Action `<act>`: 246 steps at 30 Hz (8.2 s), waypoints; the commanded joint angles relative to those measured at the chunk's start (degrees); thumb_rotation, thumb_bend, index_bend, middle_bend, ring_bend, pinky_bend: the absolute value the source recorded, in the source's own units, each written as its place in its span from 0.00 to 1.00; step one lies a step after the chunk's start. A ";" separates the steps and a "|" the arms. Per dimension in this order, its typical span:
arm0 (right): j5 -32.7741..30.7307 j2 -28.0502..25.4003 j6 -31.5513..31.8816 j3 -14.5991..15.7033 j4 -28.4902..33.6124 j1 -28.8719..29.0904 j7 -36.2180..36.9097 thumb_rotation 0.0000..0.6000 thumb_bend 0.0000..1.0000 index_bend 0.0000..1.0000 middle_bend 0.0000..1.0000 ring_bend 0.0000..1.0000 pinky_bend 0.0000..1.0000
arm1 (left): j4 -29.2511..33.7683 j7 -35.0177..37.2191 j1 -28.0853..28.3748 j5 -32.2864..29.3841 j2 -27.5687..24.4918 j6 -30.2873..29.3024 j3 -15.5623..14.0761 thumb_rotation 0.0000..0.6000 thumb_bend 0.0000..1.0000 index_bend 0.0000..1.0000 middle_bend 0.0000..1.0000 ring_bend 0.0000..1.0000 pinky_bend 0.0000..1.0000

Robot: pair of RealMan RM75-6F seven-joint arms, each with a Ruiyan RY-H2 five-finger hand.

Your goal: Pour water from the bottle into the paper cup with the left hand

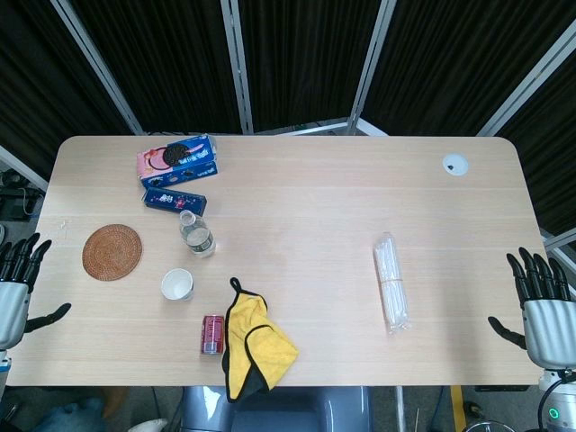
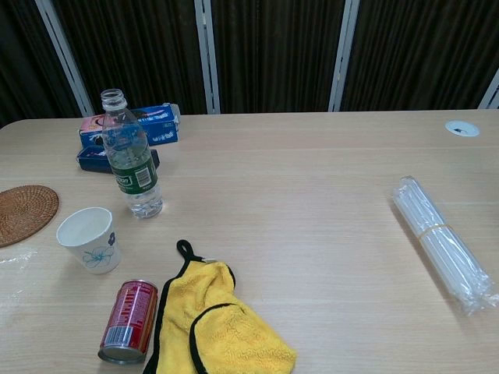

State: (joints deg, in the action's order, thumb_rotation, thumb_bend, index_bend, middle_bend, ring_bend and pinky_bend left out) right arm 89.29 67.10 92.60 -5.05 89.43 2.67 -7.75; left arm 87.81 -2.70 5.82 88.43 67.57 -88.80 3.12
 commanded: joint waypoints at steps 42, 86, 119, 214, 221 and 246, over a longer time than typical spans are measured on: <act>-10.71 1.82 -8.13 -3.69 -0.73 3.32 -4.92 1.00 0.00 0.00 0.00 0.00 0.00 | -28.55 43.50 31.97 -9.84 24.31 44.30 8.89 1.00 0.00 0.00 0.00 0.00 0.00; -13.66 1.76 -10.45 -4.05 -2.65 4.25 -3.71 1.00 0.00 0.00 0.00 0.00 0.00 | -36.48 61.08 36.13 -10.41 31.36 44.82 10.50 1.00 0.48 0.59 0.45 0.25 0.32; -12.25 0.30 -9.73 -3.02 0.59 3.92 -3.64 1.00 0.00 0.00 0.00 0.00 0.00 | -31.71 32.95 26.82 0.59 8.67 38.34 -4.90 1.00 0.50 0.61 0.47 0.27 0.34; -15.42 0.79 -10.33 -3.77 -0.34 4.29 -5.72 1.00 0.00 0.00 0.00 0.00 0.00 | -42.42 -11.84 30.31 4.18 19.61 29.76 -6.78 1.00 0.50 0.63 0.48 0.27 0.35; -15.57 0.80 -10.39 -3.81 -0.44 4.31 -5.70 1.00 0.00 0.00 0.00 0.00 0.00 | -40.84 -4.10 30.26 3.19 19.04 30.37 -6.44 1.00 0.50 0.63 0.48 0.27 0.34; -15.87 1.59 -10.98 -3.64 -0.61 4.83 -7.29 1.00 0.00 0.00 0.00 0.00 0.00 | -27.90 64.53 32.28 -5.95 17.19 33.13 3.49 1.00 0.48 0.64 0.48 0.27 0.34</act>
State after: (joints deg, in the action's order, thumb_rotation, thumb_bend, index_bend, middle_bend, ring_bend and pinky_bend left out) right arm 73.46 68.67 81.67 -8.67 88.85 7.48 -15.03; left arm 56.57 55.99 36.90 84.88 84.26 -56.93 3.53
